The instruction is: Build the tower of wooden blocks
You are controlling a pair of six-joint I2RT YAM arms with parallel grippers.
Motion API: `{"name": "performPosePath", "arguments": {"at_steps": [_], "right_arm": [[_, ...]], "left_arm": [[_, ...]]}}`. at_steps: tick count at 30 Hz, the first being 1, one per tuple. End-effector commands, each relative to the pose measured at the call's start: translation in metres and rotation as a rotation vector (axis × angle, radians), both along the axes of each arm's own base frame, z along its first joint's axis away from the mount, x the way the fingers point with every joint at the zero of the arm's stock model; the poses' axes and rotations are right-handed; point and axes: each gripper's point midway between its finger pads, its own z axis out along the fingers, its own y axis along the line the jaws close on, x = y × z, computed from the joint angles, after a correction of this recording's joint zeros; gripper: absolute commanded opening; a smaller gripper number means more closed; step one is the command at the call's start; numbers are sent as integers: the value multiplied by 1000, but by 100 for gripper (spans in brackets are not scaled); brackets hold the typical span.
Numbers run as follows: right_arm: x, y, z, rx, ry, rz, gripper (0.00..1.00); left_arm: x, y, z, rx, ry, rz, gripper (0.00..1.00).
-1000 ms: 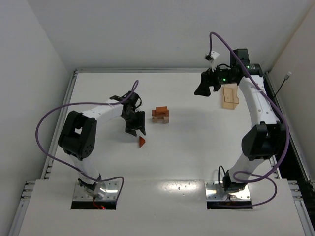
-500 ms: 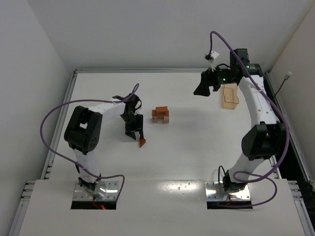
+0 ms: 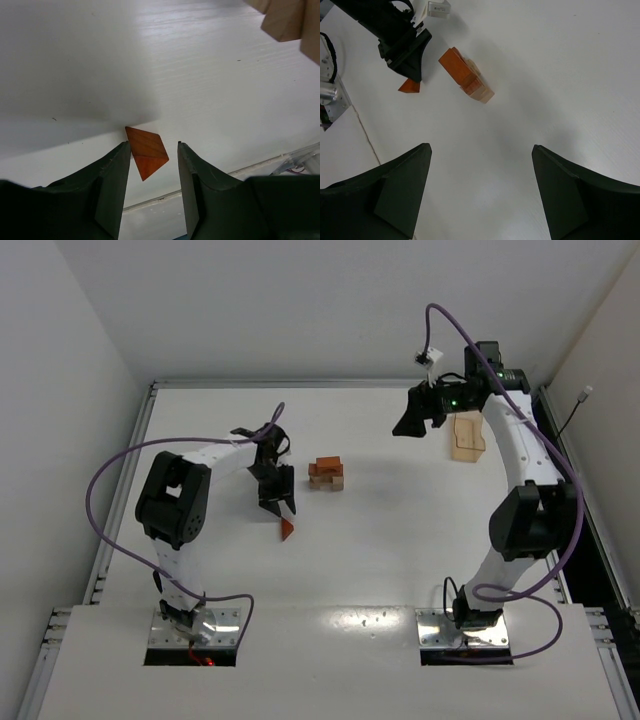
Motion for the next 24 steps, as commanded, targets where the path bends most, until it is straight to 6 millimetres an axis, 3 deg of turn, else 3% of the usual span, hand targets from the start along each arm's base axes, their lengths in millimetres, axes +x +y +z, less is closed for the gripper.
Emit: {"name": "performPosePath", "arguments": {"at_steps": [1,13,17,24], "right_arm": [[3,5,18,42,-55,36,79],[2,4,17,35,-60,46,79],[0,4,16,36,-51,46,79],[3,3,11,48,-40,51,79]], "left_arm": [[8,-11,18,-46,-38,-20,38],[-3,-9,15,-31,-24,-27,38],[-16,-2,3,-5,15,-26,38],[-18,1,3,3,12,-24,38]]}}
